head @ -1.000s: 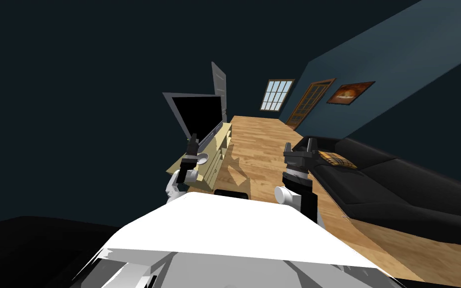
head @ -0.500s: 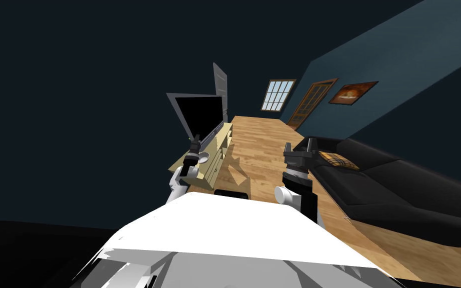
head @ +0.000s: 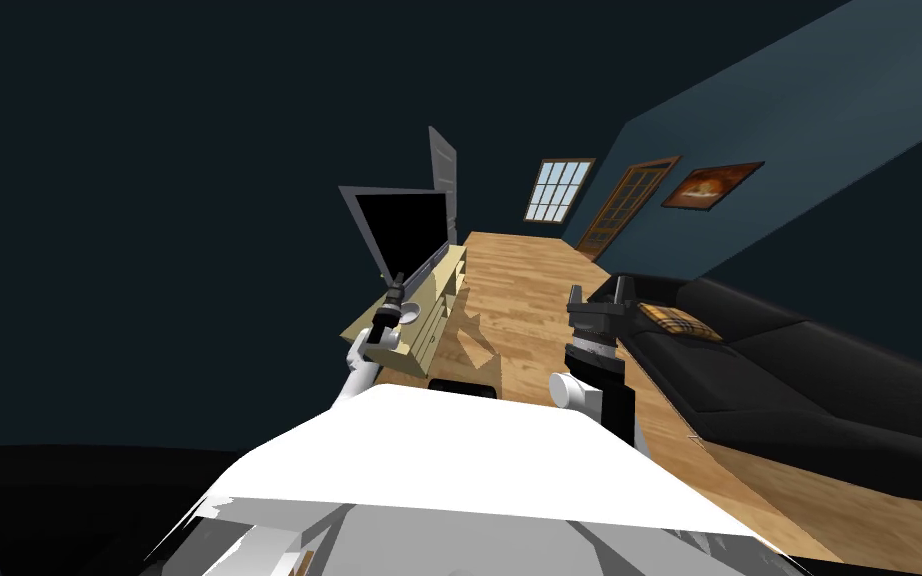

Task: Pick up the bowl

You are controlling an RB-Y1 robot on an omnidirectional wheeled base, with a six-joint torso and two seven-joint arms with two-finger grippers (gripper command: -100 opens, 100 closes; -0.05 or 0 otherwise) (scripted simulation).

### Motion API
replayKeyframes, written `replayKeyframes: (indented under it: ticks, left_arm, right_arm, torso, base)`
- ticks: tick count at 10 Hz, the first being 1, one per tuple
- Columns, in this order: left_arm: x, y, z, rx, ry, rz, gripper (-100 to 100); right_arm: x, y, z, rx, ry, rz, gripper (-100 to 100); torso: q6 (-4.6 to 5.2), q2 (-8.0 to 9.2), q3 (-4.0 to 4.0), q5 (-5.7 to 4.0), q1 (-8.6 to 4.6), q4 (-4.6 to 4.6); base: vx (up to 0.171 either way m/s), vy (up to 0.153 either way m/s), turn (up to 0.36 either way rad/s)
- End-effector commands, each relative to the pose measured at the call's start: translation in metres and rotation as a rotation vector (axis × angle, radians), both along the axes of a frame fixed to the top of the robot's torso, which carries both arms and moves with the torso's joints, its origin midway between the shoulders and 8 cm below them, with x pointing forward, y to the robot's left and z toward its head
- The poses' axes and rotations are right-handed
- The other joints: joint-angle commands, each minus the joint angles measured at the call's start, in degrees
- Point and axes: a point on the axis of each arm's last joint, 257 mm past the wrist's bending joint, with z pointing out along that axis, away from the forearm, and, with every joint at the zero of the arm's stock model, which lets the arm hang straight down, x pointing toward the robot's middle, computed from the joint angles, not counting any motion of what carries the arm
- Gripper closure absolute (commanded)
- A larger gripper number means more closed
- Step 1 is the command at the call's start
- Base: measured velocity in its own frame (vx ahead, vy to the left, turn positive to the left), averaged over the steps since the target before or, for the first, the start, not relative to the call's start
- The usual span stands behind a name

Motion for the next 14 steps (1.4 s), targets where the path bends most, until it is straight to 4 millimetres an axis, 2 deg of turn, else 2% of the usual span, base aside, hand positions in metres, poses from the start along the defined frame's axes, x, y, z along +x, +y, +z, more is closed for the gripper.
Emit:
replayKeyframes:
  ticks: [1,2,3,4,5,6,7,8,9,10,11,12,13,14]
  left_arm:
    - [0.017,0.007,-0.01,-0.008,0.047,0.011,-100]
    - [0.019,0.01,-0.025,-0.015,0.081,0.018,-100]
    - [0.019,0.01,-0.025,-0.015,0.081,0.018,-100]
    - [0.032,0.014,-0.032,-0.024,0.118,0.028,-100]
    - [0.033,0.017,-0.045,-0.028,0.143,0.033,-100]
    - [0.045,0.02,-0.05,-0.037,0.173,0.041,-100]
    - [0.045,0.023,-0.065,-0.043,0.206,0.048,-100]
    - [0.057,0.025,-0.067,-0.052,0.23,0.055,-100]
    - [0.057,0.029,-0.085,-0.059,0.27,0.064,-100]
    - [0.069,0.03,-0.085,-0.069,0.293,0.071,-100]
    - [0.067,0.033,-0.101,-0.075,0.325,0.078,-100]
    - [0.066,0.034,-0.106,-0.076,0.334,0.08,-100]
    - [0.077,0.035,-0.108,-0.088,0.365,0.089,-100]
    - [0.075,0.037,-0.125,-0.094,0.399,0.095,-100]
  right_arm:
    - [0.0,0.0,0.0,0.0,0.0,0.0,0]
    - [0.0,0.0,0.0,0.0,0.0,0.0,0]
    - [0.0,0.0,0.0,0.0,0.0,0.0,0]
    - [0.0,0.0,0.0,0.0,0.0,0.0,0]
    - [0.0,0.0,0.0,0.0,0.0,0.0,0]
    - [0.0,0.0,0.0,0.0,0.0,0.0,0]
    - [0.0,0.0,0.0,0.0,0.0,0.0,0]
    - [0.0,0.0,0.0,0.0,0.0,0.0,0]
    - [0.0,0.0,0.0,0.0,0.0,0.0,0]
    - [0.0,0.0,0.0,0.0,0.0,0.0,0]
    - [0.0,0.0,0.0,0.0,0.0,0.0,0]
    - [0.0,0.0,0.0,0.0,0.0,0.0,0]
    - [0.0,0.0,0.0,0.0,0.0,0.0,0]
    - [0.0,0.0,0.0,0.0,0.0,0.0,0]
  torso:
    - [0.0,0.0,0.0,0.0,0.0,0.0]
    - [-0.01,0.01,0.01,0.0,0.02,0.0]
    - [-0.01,0.01,0.01,0.0,0.02,0.0]
    - [0.0,-0.04,-0.02,0.0,0.01,-0.01]
    - [-0.01,-0.04,-0.02,0.0,0.02,-0.01]
    - [-0.01,-0.02,-0.01,0.01,0.03,-0.01]
    - [0.0,0.0,0.0,0.0,0.03,0.0]
    - [-0.01,0.01,0.0,0.0,0.03,0.0]
    - [-0.01,0.0,0.0,0.0,0.05,0.0]
    - [-0.01,-0.01,0.0,0.01,0.05,0.0]
    - [-0.01,0.0,0.0,0.01,0.06,0.0]
    - [-0.02,0.01,0.0,0.01,0.05,0.0]
    - [-0.01,-0.03,-0.02,0.01,0.03,-0.01]
    - [-0.01,-0.04,-0.02,0.0,0.06,0.0]
  base:
    - [-0.034,-0.001,0.031]
    - [-0.029,0.0,0.019]
    - [-0.01,0.0,0.001]
    - [-0.02,0.003,0.043]
    - [-0.025,0.004,0.017]
    - [-0.033,0.004,0.04]
    - [-0.029,0.004,0.015]
    - [-0.031,0.012,0.044]
    - [-0.026,0.01,0.013]
    - [-0.03,0.015,0.029]
    - [-0.027,0.011,0.019]
    - [-0.012,0.004,0.003]
    - [-0.019,0.015,0.039]
    - [-0.019,0.014,0.016]
